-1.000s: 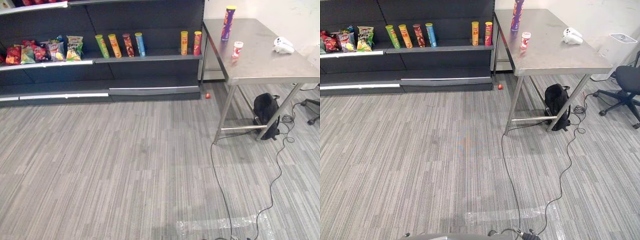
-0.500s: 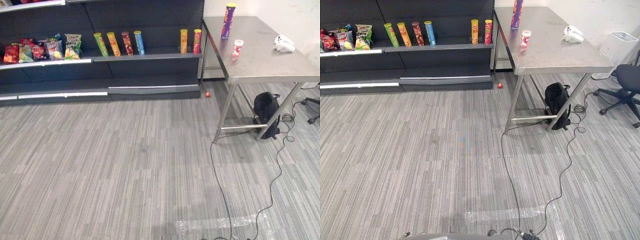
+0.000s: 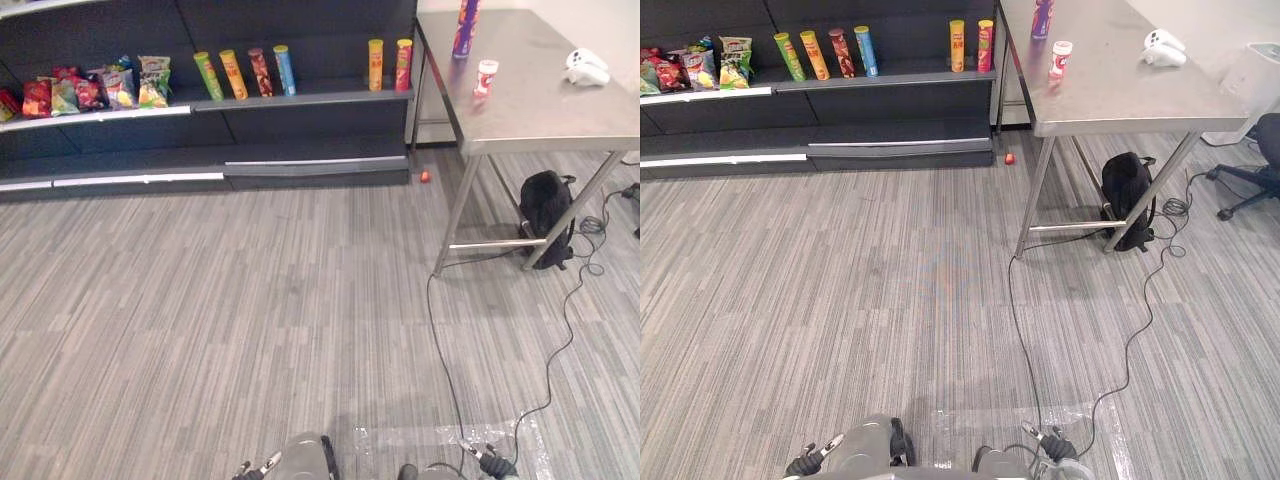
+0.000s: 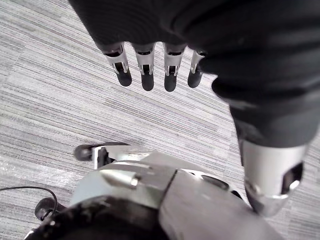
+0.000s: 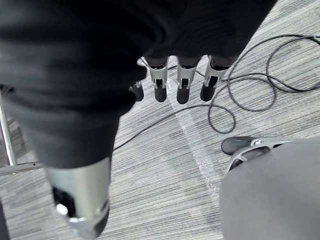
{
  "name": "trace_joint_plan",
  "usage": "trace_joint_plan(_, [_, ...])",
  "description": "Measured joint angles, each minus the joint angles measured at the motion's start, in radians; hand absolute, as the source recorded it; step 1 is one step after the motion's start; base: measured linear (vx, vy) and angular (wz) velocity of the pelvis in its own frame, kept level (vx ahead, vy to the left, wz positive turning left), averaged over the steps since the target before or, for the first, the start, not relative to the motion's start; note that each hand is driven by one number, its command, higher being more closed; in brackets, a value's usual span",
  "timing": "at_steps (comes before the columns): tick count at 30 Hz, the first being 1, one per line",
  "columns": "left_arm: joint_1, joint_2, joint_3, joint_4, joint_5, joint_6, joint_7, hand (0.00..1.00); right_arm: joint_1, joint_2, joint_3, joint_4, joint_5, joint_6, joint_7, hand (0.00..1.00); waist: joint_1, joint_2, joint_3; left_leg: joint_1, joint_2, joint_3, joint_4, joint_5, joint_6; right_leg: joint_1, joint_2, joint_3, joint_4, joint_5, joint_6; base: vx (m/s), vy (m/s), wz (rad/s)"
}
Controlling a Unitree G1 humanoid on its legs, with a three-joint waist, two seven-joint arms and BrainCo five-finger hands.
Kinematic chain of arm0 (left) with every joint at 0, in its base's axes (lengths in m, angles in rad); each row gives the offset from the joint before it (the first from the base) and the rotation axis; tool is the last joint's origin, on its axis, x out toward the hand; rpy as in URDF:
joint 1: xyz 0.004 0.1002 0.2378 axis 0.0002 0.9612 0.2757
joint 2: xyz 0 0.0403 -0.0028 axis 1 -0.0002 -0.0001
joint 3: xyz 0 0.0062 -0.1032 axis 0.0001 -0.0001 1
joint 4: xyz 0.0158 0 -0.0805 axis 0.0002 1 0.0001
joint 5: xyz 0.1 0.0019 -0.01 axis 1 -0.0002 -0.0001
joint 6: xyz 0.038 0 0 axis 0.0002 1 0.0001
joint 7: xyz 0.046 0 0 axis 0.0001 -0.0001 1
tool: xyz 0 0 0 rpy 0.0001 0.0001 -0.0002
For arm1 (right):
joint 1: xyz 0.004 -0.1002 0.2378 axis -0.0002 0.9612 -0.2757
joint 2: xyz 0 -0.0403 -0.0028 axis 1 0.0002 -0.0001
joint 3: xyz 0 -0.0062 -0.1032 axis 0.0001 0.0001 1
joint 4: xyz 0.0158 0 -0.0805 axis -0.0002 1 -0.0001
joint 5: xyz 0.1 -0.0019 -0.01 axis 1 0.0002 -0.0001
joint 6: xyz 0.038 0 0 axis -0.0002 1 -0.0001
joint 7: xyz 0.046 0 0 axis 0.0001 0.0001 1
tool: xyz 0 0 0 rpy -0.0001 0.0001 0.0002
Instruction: Put the gum and the chips on the shelf.
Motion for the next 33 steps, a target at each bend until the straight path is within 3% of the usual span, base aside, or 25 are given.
trace_joint_plan(1, [0.000,0.000,0.004,0.000,-0.001,0.000,0.000,0.00,0.002,0.001,0.000,0.000,0.000,0.000,-0.001,0.00,0.000,-0.002,0.001,-0.003,-0.001,-0.003,-0.062,0.010,-0.002,0.000,-0.008,0.002,-0.001,-0.003,0.006,0.21,0.181,-0.12])
trace_joint_plan(4, [0.010,-0.009,0.014,0.003,-0.039,0.000,0.006,0.00,0.001,-0.002,0.001,-0.005,-0.010,-0.002,-0.013,0.00,0.000,0.007,0.005,-0.001,0.008,-0.035,-0.429,0.129,-0.020,0.009,-0.038,0.036,-0.005,-0.030,0.051,0.30,0.271,-0.21])
trace_joint_plan(6, [0.012,-0.028,0.034,0.010,-0.042,-0.001,0.007,0.00,0.001,-0.018,0.008,-0.004,-0.010,-0.004,-0.019,0.00,0.013,0.032,0.017,-0.002,0.045,-0.039,-0.500,0.145,-0.023,0.048,-0.039,0.071,-0.014,-0.054,0.093,0.44,0.414,-0.46])
trace_joint_plan(7, [0.016,-0.028,0.044,0.012,-0.048,-0.001,0.006,0.00,0.001,-0.019,0.016,-0.002,-0.011,-0.004,-0.021,0.00,0.020,0.033,0.020,-0.001,0.049,-0.033,-0.474,0.210,-0.020,0.064,-0.052,0.082,-0.014,-0.065,0.110,0.52,0.466,-0.63])
trace_joint_plan(8, [0.018,-0.020,0.050,0.013,-0.062,-0.003,0.006,0.00,-0.002,-0.009,0.025,0.008,-0.012,-0.003,-0.021,0.00,0.028,-0.005,0.018,0.000,0.018,-0.015,-0.407,0.237,0.002,0.078,-0.096,0.102,-0.021,-0.077,0.118,0.46,0.296,-0.39])
trace_joint_plan(9, [0.015,0.003,0.050,0.011,-0.062,-0.007,0.007,0.00,-0.017,0.023,0.027,0.019,-0.019,-0.004,-0.016,0.00,0.023,-0.048,0.006,-0.025,-0.015,0.004,-0.352,0.176,0.026,0.072,-0.133,0.115,-0.018,-0.056,0.118,0.47,0.263,-0.26])
trace_joint_plan(10, [0.009,0.007,0.051,0.011,-0.062,-0.007,0.007,0.00,-0.024,0.034,0.022,0.019,-0.023,-0.007,-0.012,0.00,0.020,-0.056,0.004,-0.033,-0.024,0.006,-0.328,0.153,0.035,0.068,-0.146,0.114,-0.012,-0.029,0.124,0.46,0.231,-0.07])
trace_joint_plan(11, [0.003,0.010,0.051,0.012,-0.062,-0.006,0.006,0.00,-0.032,0.045,0.017,0.023,-0.039,-0.012,-0.011,0.00,0.023,-0.063,0.000,-0.036,-0.037,0.022,-0.282,0.131,0.062,0.057,-0.168,0.132,0.004,0.019,0.155,0.35,0.205,-0.09])
trace_joint_plan(13, [0.002,0.011,0.050,0.016,-0.058,-0.005,0.006,0.00,-0.036,0.059,0.001,0.028,-0.049,-0.018,-0.004,0.00,0.023,-0.066,-0.009,-0.013,-0.057,0.050,-0.265,0.103,0.098,0.048,-0.199,0.146,0.051,0.075,0.154,0.41,0.246,-0.17])
trace_joint_plan(15, [0.004,0.015,0.049,0.017,-0.023,-0.002,0.005,0.00,-0.036,0.062,-0.002,0.022,-0.049,-0.021,0.001,0.00,0.025,-0.053,-0.018,0.027,-0.070,0.066,-0.279,0.088,0.116,-0.016,-0.213,0.171,0.188,0.145,0.151,0.36,0.235,-0.23])
trace_joint_plan(17, [0.008,0.026,0.035,0.016,0.029,-0.001,0.003,0.00,-0.036,0.057,-0.003,0.009,-0.050,-0.022,0.003,0.00,0.021,-0.060,-0.025,0.114,-0.088,0.086,-0.333,0.056,0.122,-0.132,-0.251,0.189,0.459,0.252,0.148,0.37,0.237,-0.10])
trace_joint_plan(18, [0.009,0.031,0.018,0.015,0.054,0.002,-0.002,0.00,-0.032,0.057,-0.005,-0.004,-0.049,-0.021,0.007,0.00,0.015,-0.068,-0.026,0.168,-0.103,0.087,-0.356,0.031,0.131,-0.186,-0.283,0.192,0.603,0.353,0.150,0.41,0.167,0.09])
trace_joint_plan(19, [0.008,0.038,0.001,0.008,0.059,0.003,-0.005,0.00,-0.032,0.057,-0.005,-0.007,-0.050,-0.024,0.010,0.00,0.009,-0.063,-0.021,0.208,-0.111,0.082,-0.367,0.010,0.137,-0.231,-0.294,0.193,0.727,0.360,0.143,0.35,0.083,0.11])
trace_joint_plan(21, [0.009,0.037,-0.003,0.002,0.059,0.004,-0.005,0.00,-0.034,0.054,-0.003,-0.025,-0.049,-0.033,0.017,0.00,0.007,-0.062,-0.018,0.324,-0.120,0.080,-0.415,-0.019,0.129,-0.337,-0.260,0.181,0.994,0.174,0.114,0.32,0.032,0.01])
trace_joint_plan(22, [0.010,0.036,-0.007,0.000,0.059,0.004,-0.005,0.00,-0.034,0.054,-0.003,-0.030,-0.048,-0.034,0.020,0.00,0.006,-0.059,-0.016,0.355,-0.120,0.080,-0.428,-0.019,0.129,-0.358,-0.246,0.161,1.027,0.131,0.105,0.35,-0.005,0.05])
trace_joint_plan(23, [0.010,0.035,-0.010,-0.001,0.059,0.003,-0.004,0.00,-0.034,0.053,-0.003,-0.046,-0.048,-0.032,0.022,0.00,-0.004,-0.056,-0.014,0.407,-0.118,0.078,-0.447,-0.019,0.129,-0.393,-0.221,0.108,1.032,0.051,0.056,0.37,-0.088,0.15])
trace_joint_plan(24, [0.008,0.035,-0.008,-0.001,0.059,0.004,-0.002,0.00,-0.040,0.052,-0.005,-0.054,-0.047,-0.033,0.024,0.00,-0.015,-0.053,-0.013,0.437,-0.111,0.071,-0.458,-0.027,0.124,-0.431,-0.193,0.067,0.957,0.002,0.031,0.35,-0.128,0.24])
trace_joint_plan(25, [0.005,0.031,-0.006,-0.002,0.058,0.003,-0.002,0.00,-0.041,0.050,-0.008,-0.060,-0.044,-0.034,0.025,0.00,-0.022,-0.044,-0.013,0.440,-0.100,0.059,-0.461,-0.044,0.110,-0.447,-0.176,0.045,0.889,-0.012,0.031,0.33,-0.199,0.42])
trace_joint_plan(26, [-0.009,0.025,0.004,-0.001,0.058,0.003,-0.003,0.00,-0.046,0.048,-0.028,-0.066,-0.040,-0.035,0.024,0.00,-0.033,-0.036,-0.006,0.451,-0.081,0.041,-0.464,-0.086,0.077,-0.470,-0.146,0.022,0.702,-0.013,0.031,0.28,-0.252,0.55])
trace_joint_plan(27, [-0.013,0.026,0.017,-0.001,0.058,0.003,-0.003,0.00,-0.044,0.050,-0.045,-0.063,-0.037,-0.032,0.023,0.00,-0.033,-0.042,-0.003,0.459,-0.075,0.020,-0.466,-0.102,0.054,-0.469,-0.131,0.024,0.470,0.018,0.052,0.31,-0.282,0.58])
trace_joint_plan(28, [-0.016,0.025,0.026,-0.001,0.058,0.003,-0.005,0.00,-0.037,0.050,-0.049,-0.063,-0.036,-0.030,0.022,0.00,-0.032,-0.046,-0.003,0.467,-0.075,0.009,-0.468,-0.112,0.038,-0.458,-0.129,0.028,0.349,0.049,0.056,0.38,-0.330,0.52])
trace_joint_plan(29, [-0.020,0.011,0.058,0.002,0.057,0.004,-0.004,0.00,-0.023,0.050,-0.074,-0.062,-0.028,-0.029,0.022,0.00,-0.031,-0.048,0.000,0.506,-0.064,-0.009,-0.487,-0.129,0.011,-0.418,-0.122,0.020,0.230,0.193,0.039,0.42,-0.291,0.29])
trace_joint_plan(30, [-0.016,-0.021,0.088,0.010,0.058,0.002,-0.003,0.00,-0.022,0.034,-0.096,-0.062,-0.028,-0.029,0.018,0.00,-0.025,-0.006,-0.001,0.524,-0.033,-0.002,-0.512,-0.124,-0.005,-0.401,-0.076,-0.006,0.223,0.165,0.026,0.44,-0.252,0.20])
trace_joint_plan(31, [-0.019,-0.029,0.095,0.009,0.058,0.002,-0.004,0.00,-0.024,0.034,-0.105,-0.062,-0.028,-0.031,0.018,0.00,-0.023,0.006,0.002,0.524,-0.027,0.000,-0.516,-0.112,-0.005,-0.405,-0.067,-0.007,0.240,0.146,0.020,0.40,-0.187,0.01])
trace_joint_plan(33, [-0.021,-0.050,0.130,0.011,0.059,0.000,-0.009,0.00,-0.019,0.034,-0.131,-0.064,-0.032,-0.029,0.019,0.00,-0.032,0.016,0.008,0.564,-0.020,0.016,-0.527,-0.070,-0.016,-0.419,-0.064,-0.016,0.368,0.042,0.000,0.34,-0.157,0.06])
